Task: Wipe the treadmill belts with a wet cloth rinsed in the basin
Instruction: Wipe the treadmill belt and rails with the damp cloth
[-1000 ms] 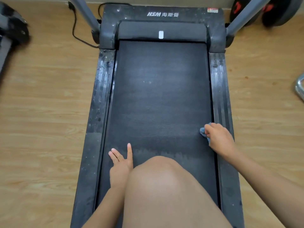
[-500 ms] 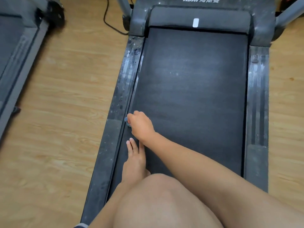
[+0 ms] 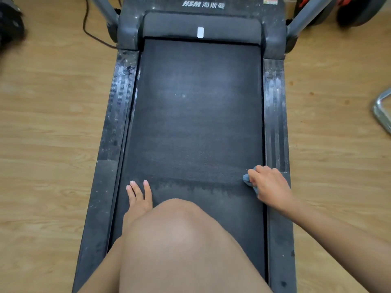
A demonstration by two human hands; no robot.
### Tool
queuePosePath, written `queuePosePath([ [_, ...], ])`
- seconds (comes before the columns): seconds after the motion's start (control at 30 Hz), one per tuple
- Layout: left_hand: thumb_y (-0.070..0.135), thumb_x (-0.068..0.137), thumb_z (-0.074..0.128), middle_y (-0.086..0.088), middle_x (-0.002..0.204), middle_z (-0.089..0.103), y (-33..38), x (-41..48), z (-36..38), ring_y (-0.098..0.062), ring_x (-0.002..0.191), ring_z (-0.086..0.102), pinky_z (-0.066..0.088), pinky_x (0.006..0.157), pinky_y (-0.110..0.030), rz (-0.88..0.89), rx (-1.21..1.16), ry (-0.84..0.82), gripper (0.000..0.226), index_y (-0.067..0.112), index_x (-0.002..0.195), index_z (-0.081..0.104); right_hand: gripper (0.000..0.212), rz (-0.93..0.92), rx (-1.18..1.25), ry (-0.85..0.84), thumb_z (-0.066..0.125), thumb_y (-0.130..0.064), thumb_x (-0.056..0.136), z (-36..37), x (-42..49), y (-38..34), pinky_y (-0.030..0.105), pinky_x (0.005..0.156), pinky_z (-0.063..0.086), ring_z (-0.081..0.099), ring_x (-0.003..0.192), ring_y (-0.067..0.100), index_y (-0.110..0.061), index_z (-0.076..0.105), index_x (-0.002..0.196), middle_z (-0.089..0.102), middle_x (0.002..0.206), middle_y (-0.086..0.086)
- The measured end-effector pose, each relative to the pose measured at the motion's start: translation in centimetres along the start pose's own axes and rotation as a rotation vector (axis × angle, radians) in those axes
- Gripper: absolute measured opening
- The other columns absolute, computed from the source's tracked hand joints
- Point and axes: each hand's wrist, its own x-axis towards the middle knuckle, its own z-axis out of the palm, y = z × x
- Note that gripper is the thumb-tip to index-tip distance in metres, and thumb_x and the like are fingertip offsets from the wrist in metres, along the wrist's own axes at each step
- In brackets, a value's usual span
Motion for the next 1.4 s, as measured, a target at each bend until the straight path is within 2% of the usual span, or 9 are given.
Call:
queuePosePath([
  [0.13, 0.055, 0.101, 0.049, -0.018, 0.158, -0.043, 0.1, 1.2, 1.6, -0.032, 0.129, -0.063, 0.043, 0.114, -0.042, -0.062, 0.055, 0.072, 0.104, 0.019, 0.158, -0.031, 0.027, 0.041, 0.038, -0.042, 0.064, 0.0, 0.079, 0.2, -0.5, 1.6, 0.036, 0.05, 0.038, 0.047, 0.08, 0.023, -0.022, 0.047, 0.083, 0.05, 0.085, -0.002],
  [0.27, 0.039, 0.106, 0.046, -0.022, 0.166, -0.037, 1.0, 0.8, -0.5, -0.041, 0.155, -0.031, 0.041, 0.115, -0.041, -0.096, 0.059, -0.052, 0.096, 0.019, 0.161, -0.029, 0.037, 0.037, 0.13, -0.036, 0.067, 0.004, 0.074, 0.8, -0.5, 1.6, 0.026, 0.046, 0.026, 0.037, 0.079, 0.017, -0.022, 0.041, 0.08, 0.048, 0.084, -0.005],
  [0.33, 0.034, 0.106, 0.052, -0.022, 0.166, -0.037, 1.3, 0.0, -2.4, -0.041, 0.157, -0.028, 0.044, 0.111, -0.041, -0.062, 0.071, -0.108, 0.101, 0.018, 0.161, -0.031, 0.042, 0.017, 0.152, -0.02, 0.068, 0.007, 0.07, 0.9, -0.6, 1.8, 0.024, 0.045, 0.026, 0.037, 0.079, 0.017, -0.022, 0.039, 0.079, 0.046, 0.084, -0.005],
  [0.47, 0.015, 0.104, 0.054, -0.024, 0.167, -0.035, 1.0, -1.3, -3.4, -0.041, 0.158, -0.026, 0.044, 0.08, -0.036, 0.006, 0.133, -0.13, 0.101, 0.016, 0.161, -0.029, 0.038, 0.006, 0.108, -0.011, 0.067, 0.007, 0.07, 0.9, -0.3, 1.6, 0.031, 0.043, 0.039, 0.04, 0.077, 0.02, -0.018, 0.04, 0.078, 0.043, 0.082, -0.003],
  [0.53, 0.013, 0.1, 0.062, -0.025, 0.165, -0.036, 0.9, -1.3, -3.3, -0.042, 0.157, -0.026, 0.043, 0.077, -0.034, 0.005, 0.158, -0.086, 0.11, 0.014, 0.162, -0.029, 0.034, 0.013, 0.094, -0.027, 0.064, 0.007, 0.072, 0.6, -0.1, 1.7, 0.034, 0.046, 0.043, 0.042, 0.078, 0.023, -0.017, 0.041, 0.079, 0.044, 0.081, -0.002],
  [0.77, 0.039, 0.087, 0.085, -0.029, 0.167, -0.029, 0.8, -3.2, -3.7, -0.044, 0.158, -0.022, 0.053, 0.102, -0.039, 0.109, 0.118, 0.009, 0.137, 0.009, 0.162, -0.026, 0.03, 0.017, 0.103, -0.107, 0.065, 0.003, 0.073, -0.1, 1.2, 1.5, 0.034, 0.053, 0.043, 0.048, 0.075, 0.027, -0.018, 0.044, 0.078, 0.047, 0.082, 0.002],
  [0.93, 0.044, 0.086, 0.085, -0.035, 0.165, -0.026, 0.6, -2.6, -2.8, -0.048, 0.158, -0.017, 0.054, 0.096, -0.037, 0.124, 0.189, 0.045, 0.139, 0.006, 0.161, -0.026, 0.022, 0.052, 0.092, -0.087, 0.061, 0.002, 0.077, -0.1, 0.6, 1.3, 0.041, 0.058, 0.05, 0.051, 0.078, 0.026, -0.015, 0.049, 0.082, 0.049, 0.084, 0.001],
  [1.1, 0.05, 0.078, 0.09, -0.039, 0.166, -0.016, 0.8, -2.6, -2.9, -0.05, 0.159, -0.009, 0.053, 0.101, -0.044, 0.119, 0.229, 0.06, 0.146, 0.004, 0.162, -0.02, 0.023, 0.064, 0.067, 0.03, 0.059, 0.005, 0.079, 0.6, -0.4, 0.6, 0.036, 0.056, 0.041, 0.051, 0.084, 0.028, -0.016, 0.048, 0.085, 0.052, 0.088, 0.003],
  [1.4, 0.048, 0.073, 0.095, -0.026, 0.169, -0.021, -1.1, -3.0, -2.0, -0.04, 0.16, -0.016, 0.029, 0.123, -0.059, 0.141, -0.011, 0.12, 0.146, 0.018, 0.167, -0.013, 0.031, 0.114, 0.141, 0.029, 0.059, 0.008, 0.078, 3.6, -6.6, -3.1, 0.042, 0.064, 0.051, 0.054, 0.085, 0.033, -0.019, 0.047, 0.086, 0.049, 0.092, 0.005],
])
